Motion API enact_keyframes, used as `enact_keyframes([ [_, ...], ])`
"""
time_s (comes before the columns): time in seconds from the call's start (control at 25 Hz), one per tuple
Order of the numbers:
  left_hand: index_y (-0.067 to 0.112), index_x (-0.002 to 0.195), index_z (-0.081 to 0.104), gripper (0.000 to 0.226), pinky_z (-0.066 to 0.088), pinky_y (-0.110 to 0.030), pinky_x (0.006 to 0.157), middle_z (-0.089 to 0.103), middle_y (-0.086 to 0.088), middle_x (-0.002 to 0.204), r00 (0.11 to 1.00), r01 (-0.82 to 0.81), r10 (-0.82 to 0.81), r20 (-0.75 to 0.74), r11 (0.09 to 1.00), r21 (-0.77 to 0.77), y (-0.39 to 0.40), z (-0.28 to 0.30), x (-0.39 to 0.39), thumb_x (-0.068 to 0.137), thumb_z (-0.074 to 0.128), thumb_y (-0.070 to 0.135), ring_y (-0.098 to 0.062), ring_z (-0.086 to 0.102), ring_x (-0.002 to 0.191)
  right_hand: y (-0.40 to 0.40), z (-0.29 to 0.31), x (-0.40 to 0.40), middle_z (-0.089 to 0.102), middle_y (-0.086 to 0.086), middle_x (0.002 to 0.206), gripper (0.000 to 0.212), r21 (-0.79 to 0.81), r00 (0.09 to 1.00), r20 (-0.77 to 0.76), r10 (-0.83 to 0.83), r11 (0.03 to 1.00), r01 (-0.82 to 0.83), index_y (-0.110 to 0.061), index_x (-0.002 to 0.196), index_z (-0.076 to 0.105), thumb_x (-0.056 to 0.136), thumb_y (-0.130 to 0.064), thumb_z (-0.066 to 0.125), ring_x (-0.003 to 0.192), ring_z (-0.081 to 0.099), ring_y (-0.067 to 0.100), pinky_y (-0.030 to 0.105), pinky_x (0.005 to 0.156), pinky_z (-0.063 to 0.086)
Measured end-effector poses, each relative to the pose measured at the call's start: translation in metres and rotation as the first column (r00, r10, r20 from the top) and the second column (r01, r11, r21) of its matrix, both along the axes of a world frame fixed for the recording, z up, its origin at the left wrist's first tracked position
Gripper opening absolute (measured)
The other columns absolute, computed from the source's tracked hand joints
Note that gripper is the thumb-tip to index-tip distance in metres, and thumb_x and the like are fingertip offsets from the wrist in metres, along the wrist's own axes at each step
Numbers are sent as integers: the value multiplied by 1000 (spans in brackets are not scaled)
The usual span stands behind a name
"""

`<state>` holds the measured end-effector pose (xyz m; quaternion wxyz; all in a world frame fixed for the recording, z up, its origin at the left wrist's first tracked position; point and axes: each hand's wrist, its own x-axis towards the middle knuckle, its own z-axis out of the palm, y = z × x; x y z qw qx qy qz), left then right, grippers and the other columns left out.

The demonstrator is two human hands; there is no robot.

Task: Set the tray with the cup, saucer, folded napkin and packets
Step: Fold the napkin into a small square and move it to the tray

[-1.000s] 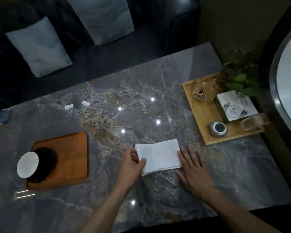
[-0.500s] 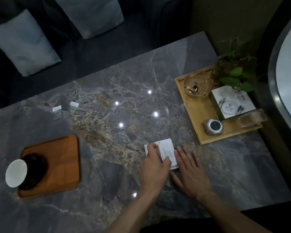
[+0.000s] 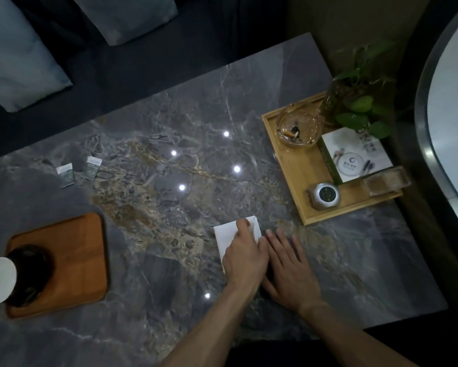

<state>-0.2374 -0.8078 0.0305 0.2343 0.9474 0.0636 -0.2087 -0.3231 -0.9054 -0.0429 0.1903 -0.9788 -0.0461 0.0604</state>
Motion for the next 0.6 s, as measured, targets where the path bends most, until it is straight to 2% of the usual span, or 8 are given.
enact_keyframes([
  [0.24, 28, 121, 38, 26, 51, -41, 76, 67, 0, 108, 982, 132, -140, -125, 989, -70, 11, -1, 3, 97, 41, 36, -24, 64, 90, -1, 1, 2, 32, 8, 157, 72, 20, 999, 5, -35, 999, 35, -9, 149, 33, 87, -40, 50, 147, 23, 22, 48, 119, 17],
  [0.36, 25, 144, 34, 48, 49, -44, 91, 55, 2, 133, 933, 304, -320, -167, 946, -114, 34, 0, 0, 97, 39, 27, -24, 58, 112, -1, 1, 0, 28, 11, 158, 77, 49, 999, 18, -50, 998, 49, -11, 153, 23, 86, -36, 51, 147, 23, 23, 49, 118, 20],
  [0.44, 23, 151, 27, 57, 47, -42, 95, 49, 1, 139, 898, 389, -414, -146, 905, -173, 46, 1, -4, 96, 41, 21, -24, 54, 118, -2, 3, -1, 24, 10, 160, 76, 44, 1000, 29, 8, 999, -10, -19, 154, 22, 87, -38, 52, 148, 22, 28, 53, 117, 21],
  [0.52, 20, 150, 34, 55, 45, -36, 100, 51, -1, 138, 923, 329, -372, -99, 896, -297, 55, 1, -10, 96, 42, 14, -21, 53, 121, -5, 5, -1, 24, 8, 161, 74, 23, 999, 7, 49, 999, -50, -27, 153, 24, 87, -40, 53, 148, 21, 30, 55, 116, 20],
  [0.6, 19, 142, 46, 48, 47, -33, 96, 57, 0, 130, 958, 267, -286, -8, 906, -329, 65, 2, -16, 95, 45, 11, -18, 56, 115, -5, 10, 1, 24, 7, 160, 72, 16, 998, -28, 48, 999, -47, -29, 152, 27, 86, -42, 51, 147, 22, 31, 55, 116, 20],
])
